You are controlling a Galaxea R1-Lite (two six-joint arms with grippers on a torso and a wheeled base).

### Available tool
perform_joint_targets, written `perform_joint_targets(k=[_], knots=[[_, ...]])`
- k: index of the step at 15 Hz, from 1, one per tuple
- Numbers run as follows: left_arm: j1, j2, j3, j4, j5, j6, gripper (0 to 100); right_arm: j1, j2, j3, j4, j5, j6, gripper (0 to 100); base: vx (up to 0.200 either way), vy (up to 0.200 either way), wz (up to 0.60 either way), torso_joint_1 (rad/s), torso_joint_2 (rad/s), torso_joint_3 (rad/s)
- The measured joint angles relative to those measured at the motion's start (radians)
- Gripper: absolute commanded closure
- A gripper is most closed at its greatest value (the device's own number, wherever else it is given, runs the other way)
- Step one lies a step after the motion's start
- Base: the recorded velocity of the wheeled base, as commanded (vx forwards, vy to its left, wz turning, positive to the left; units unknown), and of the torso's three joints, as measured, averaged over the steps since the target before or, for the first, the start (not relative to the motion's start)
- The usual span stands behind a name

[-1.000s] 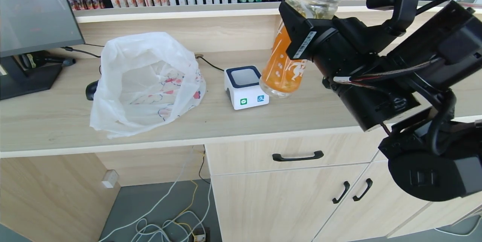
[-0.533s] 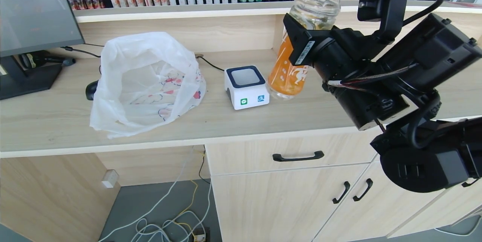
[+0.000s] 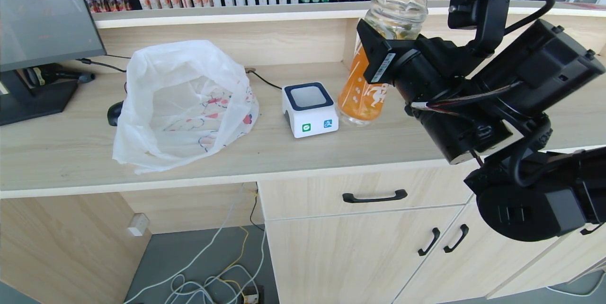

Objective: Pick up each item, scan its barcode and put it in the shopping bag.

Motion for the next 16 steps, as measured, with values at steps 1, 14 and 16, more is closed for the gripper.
perform_joint_targets(k=[1,14,16], knots=[[0.000,0.000,0.000,0.000,0.000,0.001,0,0.000,0.000,0.000,0.000,0.000,0.000,100,0.000,0.000,0.00,0.000,0.00,0.000],[0.000,0.000,0.000,0.000,0.000,-0.003,0,0.000,0.001,-0.003,0.003,0.001,0.000,100,0.000,0.138,0.00,0.003,0.00,0.002],[0.000,0.000,0.000,0.001,0.000,-0.003,0,0.003,0.001,-0.006,0.003,0.005,0.000,100,0.000,0.000,0.00,0.000,0.00,0.000]])
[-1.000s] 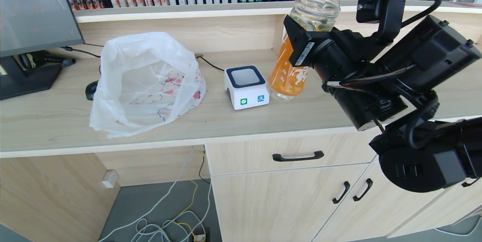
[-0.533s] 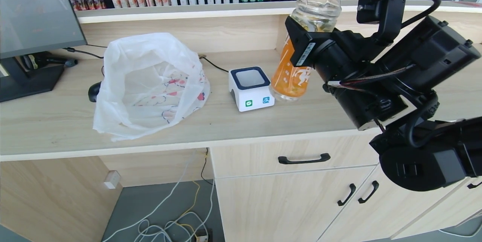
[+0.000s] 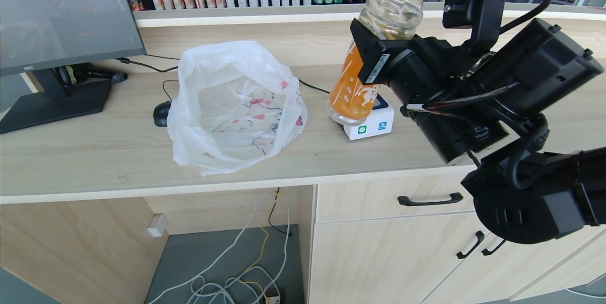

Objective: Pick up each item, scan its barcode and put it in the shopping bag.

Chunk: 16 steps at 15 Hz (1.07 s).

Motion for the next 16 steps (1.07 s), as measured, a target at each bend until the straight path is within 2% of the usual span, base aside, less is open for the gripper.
perform_joint_targets(k=[4,7,10,12,16], knots=[[0.000,0.000,0.000,-0.001,0.000,0.001,0,-0.002,0.000,-0.039,0.019,-0.003,0.000,100,0.000,0.000,0.00,0.000,0.00,0.000],[0.000,0.000,0.000,-0.001,-0.001,0.001,0,-0.004,0.000,-0.131,0.113,-0.005,0.011,100,0.000,0.000,0.00,0.000,0.00,0.000],[0.000,0.000,0.000,-0.001,0.000,0.001,0,-0.003,0.000,-0.197,0.191,-0.030,0.107,100,0.000,0.000,0.00,0.000,0.00,0.000],[0.000,0.000,0.000,-0.001,0.000,0.001,0,-0.004,0.001,-0.243,0.274,-0.087,0.240,100,0.000,0.000,0.00,0.000,0.00,0.000],[0.000,0.000,0.000,-0.001,0.000,0.001,0,-0.020,0.007,-0.321,0.353,-0.111,0.406,100,0.000,0.000,0.00,0.000,0.00,0.000]])
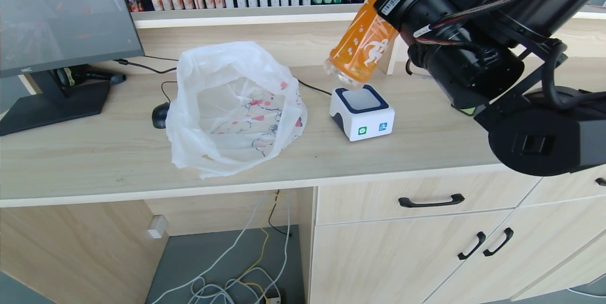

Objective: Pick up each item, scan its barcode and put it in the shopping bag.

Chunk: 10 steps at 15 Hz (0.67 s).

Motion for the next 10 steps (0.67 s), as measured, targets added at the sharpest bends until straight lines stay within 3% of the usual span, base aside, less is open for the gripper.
perform_joint_targets(k=[10], knots=[[0.000,0.000,0.000,0.000,0.000,0.000,0,-0.106,0.061,-0.036,0.011,0.073,0.358,100,0.000,0.000,0.00,0.000,0.00,0.000]])
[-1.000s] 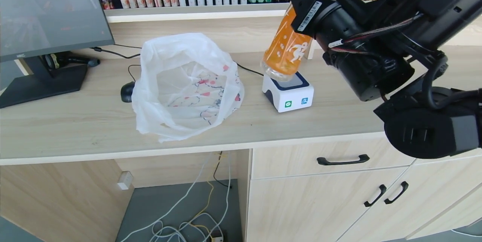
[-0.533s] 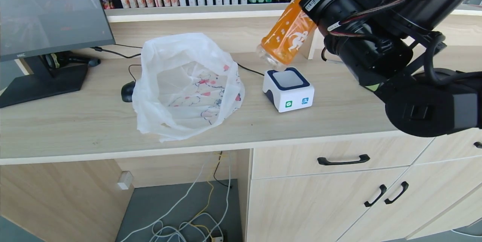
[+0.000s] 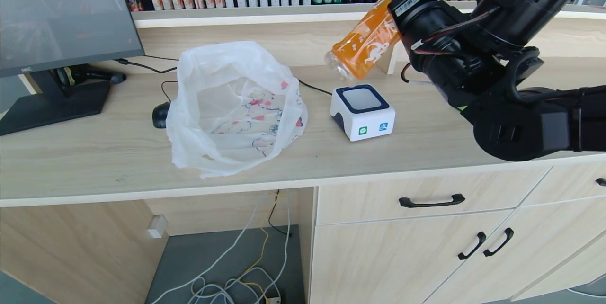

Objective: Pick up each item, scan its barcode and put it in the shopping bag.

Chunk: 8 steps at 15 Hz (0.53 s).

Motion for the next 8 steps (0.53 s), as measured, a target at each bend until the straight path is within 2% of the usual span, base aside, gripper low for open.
perform_joint_targets(k=[8], knots=[[0.000,0.000,0.000,0.000,0.000,0.000,0,-0.008,0.019,-0.001,-0.001,0.016,0.006,100,0.000,0.000,0.00,0.000,0.00,0.000]])
